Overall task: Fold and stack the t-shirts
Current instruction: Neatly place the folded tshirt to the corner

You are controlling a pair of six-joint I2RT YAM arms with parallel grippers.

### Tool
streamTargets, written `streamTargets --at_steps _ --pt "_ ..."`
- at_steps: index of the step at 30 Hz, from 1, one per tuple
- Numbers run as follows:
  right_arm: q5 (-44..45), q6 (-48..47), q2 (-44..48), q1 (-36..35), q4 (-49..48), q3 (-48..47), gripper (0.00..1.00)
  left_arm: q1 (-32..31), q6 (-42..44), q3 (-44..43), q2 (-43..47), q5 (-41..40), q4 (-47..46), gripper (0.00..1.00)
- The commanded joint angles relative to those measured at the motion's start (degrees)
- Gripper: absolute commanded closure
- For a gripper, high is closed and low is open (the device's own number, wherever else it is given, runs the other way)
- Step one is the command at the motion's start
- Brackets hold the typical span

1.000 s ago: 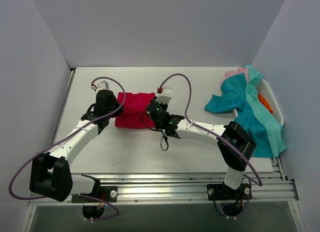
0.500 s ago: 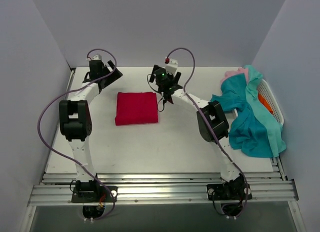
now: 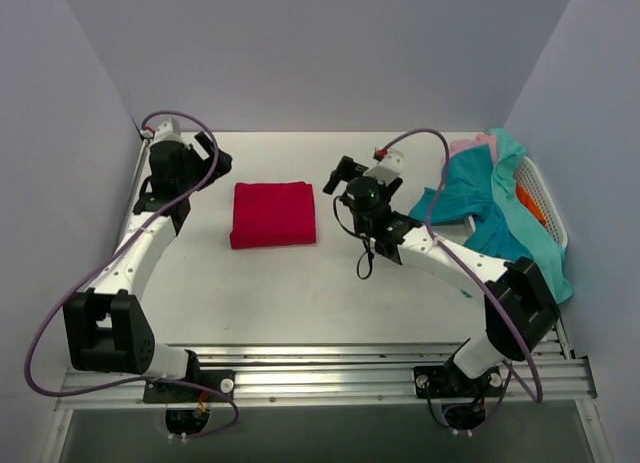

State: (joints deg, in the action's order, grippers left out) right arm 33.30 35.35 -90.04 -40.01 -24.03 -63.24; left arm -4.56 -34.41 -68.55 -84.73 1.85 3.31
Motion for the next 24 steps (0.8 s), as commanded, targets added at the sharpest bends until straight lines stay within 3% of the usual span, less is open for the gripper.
streamTargets --at_steps 1,6,17,24 --pt "3.26 5.59 6.62 -0.94 -0.14 7.85 0.00 -0.54 -0.13 6.67 3.07 -5.79 3.45 0.06" --pt "5.71 7.27 16.62 -4.02 2.75 15.68 0.00 0.07 1.01 11.60 -0.25 -5.90 3.46 0.06" --pt "10.55 7.18 32.90 -8.24 13.38 18.15 0.00 -1.07 -2.15 14.50 -12.73 0.79 -4.35 0.06" --pt "13.72 7.89 39.15 -8.59 16.91 19.47 0.00 -5.72 -4.35 14.95 -19.24 2.37 -8.94 0.04"
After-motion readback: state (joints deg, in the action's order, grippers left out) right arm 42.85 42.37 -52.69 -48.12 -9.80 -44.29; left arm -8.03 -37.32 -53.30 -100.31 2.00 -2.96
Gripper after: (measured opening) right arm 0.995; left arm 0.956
